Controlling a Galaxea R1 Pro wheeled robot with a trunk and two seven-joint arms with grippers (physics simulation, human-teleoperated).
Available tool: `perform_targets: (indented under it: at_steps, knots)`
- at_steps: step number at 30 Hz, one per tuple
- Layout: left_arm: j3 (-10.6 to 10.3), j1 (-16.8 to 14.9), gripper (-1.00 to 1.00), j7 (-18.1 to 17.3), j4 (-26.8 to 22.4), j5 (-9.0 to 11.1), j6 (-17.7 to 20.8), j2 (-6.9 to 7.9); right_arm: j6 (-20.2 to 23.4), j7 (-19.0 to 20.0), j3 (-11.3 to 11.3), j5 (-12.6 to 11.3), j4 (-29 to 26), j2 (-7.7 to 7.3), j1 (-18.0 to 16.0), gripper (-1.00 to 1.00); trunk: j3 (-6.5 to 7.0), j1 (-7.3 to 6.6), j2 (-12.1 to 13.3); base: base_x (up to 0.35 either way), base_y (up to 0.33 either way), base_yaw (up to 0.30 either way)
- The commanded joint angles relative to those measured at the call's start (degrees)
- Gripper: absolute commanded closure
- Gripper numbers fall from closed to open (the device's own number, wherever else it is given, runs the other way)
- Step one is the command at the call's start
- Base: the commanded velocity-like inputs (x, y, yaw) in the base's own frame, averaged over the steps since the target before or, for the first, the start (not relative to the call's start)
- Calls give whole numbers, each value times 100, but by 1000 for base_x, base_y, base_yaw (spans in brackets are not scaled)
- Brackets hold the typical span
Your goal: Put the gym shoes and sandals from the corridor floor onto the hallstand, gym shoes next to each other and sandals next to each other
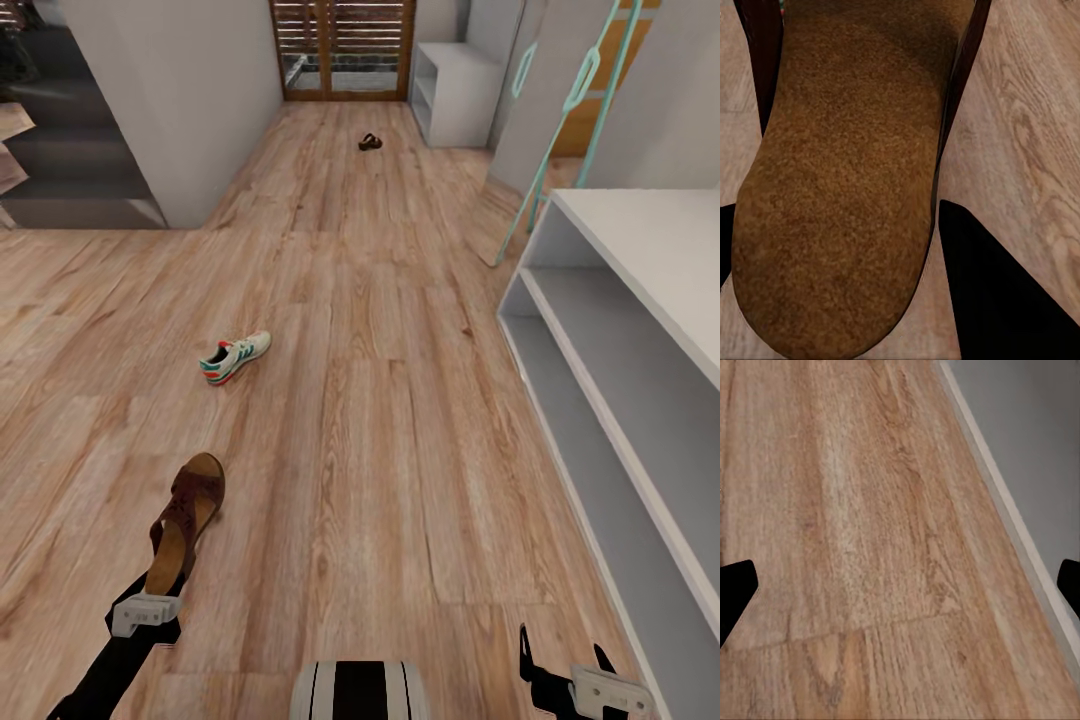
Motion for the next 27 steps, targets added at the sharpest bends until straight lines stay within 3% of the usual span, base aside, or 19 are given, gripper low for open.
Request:
perform_targets:
  at_steps: [1,16,27]
  knots:
    - [0,0,100,5,0,-17,-7,0,0,-1,0,0,0,0,0,-100,0,0,0,228,0,31]
    - [-9,0,100,7,0,-23,-12,0,0,-3,5,0,0,0,1,-100,0,0,0,287,0,9]
    - [-16,0,100,2,0,-27,-18,-3,0,-4,8,6,0,0,6,-100,18,0,0,81,0,0]
